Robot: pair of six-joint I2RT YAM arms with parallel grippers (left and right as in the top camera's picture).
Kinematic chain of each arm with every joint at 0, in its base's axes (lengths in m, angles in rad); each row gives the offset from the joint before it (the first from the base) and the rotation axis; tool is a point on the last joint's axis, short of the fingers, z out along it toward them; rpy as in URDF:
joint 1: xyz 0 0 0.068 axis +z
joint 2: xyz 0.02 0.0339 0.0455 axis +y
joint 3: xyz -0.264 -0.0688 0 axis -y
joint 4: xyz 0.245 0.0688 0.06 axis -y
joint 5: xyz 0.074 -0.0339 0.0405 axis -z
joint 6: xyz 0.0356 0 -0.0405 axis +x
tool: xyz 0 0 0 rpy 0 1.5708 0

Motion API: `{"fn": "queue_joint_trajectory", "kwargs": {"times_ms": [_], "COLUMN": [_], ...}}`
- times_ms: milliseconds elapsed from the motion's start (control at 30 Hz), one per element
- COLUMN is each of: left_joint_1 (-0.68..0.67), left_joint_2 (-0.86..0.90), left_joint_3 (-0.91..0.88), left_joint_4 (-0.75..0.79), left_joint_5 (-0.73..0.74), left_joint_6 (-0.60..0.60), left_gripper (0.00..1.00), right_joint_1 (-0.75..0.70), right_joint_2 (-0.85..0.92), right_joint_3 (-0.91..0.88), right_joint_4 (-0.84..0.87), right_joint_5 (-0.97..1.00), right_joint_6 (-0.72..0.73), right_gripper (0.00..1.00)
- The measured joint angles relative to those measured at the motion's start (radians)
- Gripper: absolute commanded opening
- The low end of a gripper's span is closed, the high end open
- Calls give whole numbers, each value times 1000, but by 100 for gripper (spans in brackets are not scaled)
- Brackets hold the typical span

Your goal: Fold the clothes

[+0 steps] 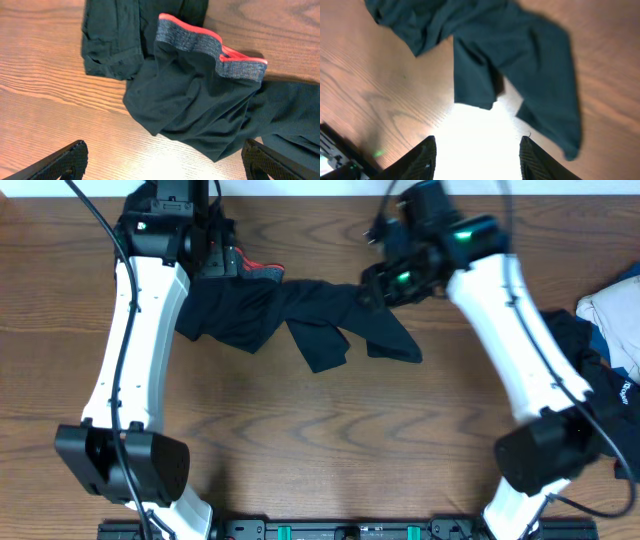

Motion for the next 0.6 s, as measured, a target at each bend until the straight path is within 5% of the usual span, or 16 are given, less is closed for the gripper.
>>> {"fn": "queue_joint_trajectory", "kwargs": {"times_ms": [267,600], "left_joint_1": [10,14], "left_joint_2": [18,18], "left_joint_3": [-1,-1], "left_joint_4": [0,0], "left_joint_5": [33,37], "left_joint_6": [0,0], "left_gripper": [98,98], "right_joint_1": [145,160], "right_joint_2": [154,231], "right_joint_3": [0,0], "right_joint_4": [-5,3], "right_joint_5": [53,135], "right_joint_6": [85,130], "right_gripper": [55,57]}}
